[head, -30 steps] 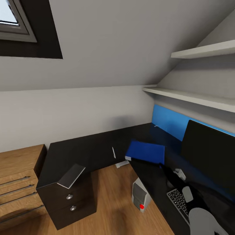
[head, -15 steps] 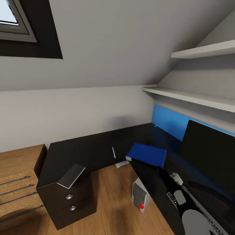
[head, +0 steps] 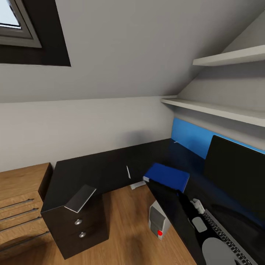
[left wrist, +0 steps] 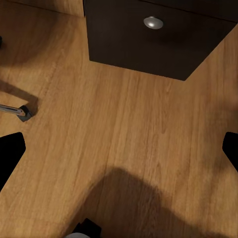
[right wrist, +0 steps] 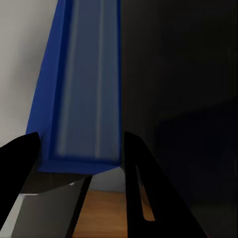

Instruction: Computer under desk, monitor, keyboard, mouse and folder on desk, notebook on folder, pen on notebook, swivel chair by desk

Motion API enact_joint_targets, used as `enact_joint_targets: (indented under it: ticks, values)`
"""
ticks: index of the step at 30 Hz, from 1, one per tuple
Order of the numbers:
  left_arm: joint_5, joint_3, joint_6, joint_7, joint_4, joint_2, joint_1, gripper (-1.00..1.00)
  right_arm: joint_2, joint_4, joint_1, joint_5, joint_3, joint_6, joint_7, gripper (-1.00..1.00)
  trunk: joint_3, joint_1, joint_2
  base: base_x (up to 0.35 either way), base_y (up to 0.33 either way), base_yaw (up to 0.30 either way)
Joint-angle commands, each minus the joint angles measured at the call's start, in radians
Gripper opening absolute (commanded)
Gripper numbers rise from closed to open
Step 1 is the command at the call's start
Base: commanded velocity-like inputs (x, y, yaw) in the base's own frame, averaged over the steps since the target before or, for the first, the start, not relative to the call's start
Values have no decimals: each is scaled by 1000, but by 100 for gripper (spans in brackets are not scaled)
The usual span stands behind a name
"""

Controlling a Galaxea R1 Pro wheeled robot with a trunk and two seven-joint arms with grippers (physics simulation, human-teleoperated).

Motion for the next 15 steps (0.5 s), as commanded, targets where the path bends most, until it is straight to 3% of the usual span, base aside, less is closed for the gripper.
enact_joint_targets:
  ticks: [1, 6, 15]
  values:
    - [-3, 3, -2, 0, 0, 0, -1, 100, 3, 0, -1, -8, -4, -6, -2, -100, -2, 0, -1, 0, 0, 0]
    - [-3, 3, -2, 0, 0, 0, -1, 100, 29, 16, -1, -13, -4, -96, -27, -100, -2, 0, -1, 0, 0, 0]
    - [-3, 2, -2, 0, 0, -2, -1, 100, 39, 69, -1, -16, -5, -227, -53, -100, -2, 0, -1, 0, 0, 0]
